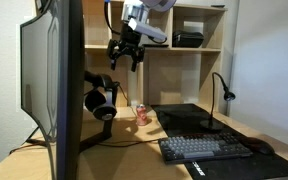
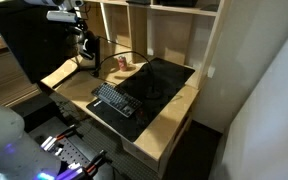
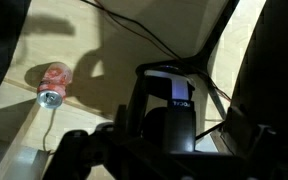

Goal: Take the headphones off the back of the computer and put them near the lamp

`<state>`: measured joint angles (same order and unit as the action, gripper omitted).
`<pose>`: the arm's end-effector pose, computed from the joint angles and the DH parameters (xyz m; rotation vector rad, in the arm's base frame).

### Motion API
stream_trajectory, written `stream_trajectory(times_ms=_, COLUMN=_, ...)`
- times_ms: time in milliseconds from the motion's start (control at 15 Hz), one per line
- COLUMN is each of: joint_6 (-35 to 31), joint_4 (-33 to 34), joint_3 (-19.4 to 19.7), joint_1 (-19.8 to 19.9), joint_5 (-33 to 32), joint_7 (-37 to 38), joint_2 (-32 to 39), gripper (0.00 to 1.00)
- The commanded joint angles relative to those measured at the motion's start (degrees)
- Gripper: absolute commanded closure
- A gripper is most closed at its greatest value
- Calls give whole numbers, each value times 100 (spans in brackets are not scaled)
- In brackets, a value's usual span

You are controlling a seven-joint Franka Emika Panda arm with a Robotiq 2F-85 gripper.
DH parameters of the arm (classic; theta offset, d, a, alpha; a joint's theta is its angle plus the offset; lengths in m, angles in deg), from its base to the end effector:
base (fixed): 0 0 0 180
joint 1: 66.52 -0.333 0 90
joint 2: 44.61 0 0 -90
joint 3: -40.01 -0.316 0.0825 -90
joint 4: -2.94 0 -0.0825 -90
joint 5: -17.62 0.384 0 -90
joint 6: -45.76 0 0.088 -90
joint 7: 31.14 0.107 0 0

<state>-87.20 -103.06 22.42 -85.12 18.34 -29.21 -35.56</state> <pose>0.5133 0.3647 0.4739 -2.8305 -0.8441 -0.4225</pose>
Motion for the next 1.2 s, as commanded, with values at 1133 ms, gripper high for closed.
stream_trajectory(times_ms=1133, joint_6=-1503, joint_4=1445, joint_3=578, joint_1=-902, joint_5=-910, joint_7=1245, joint_2=1947, gripper=25)
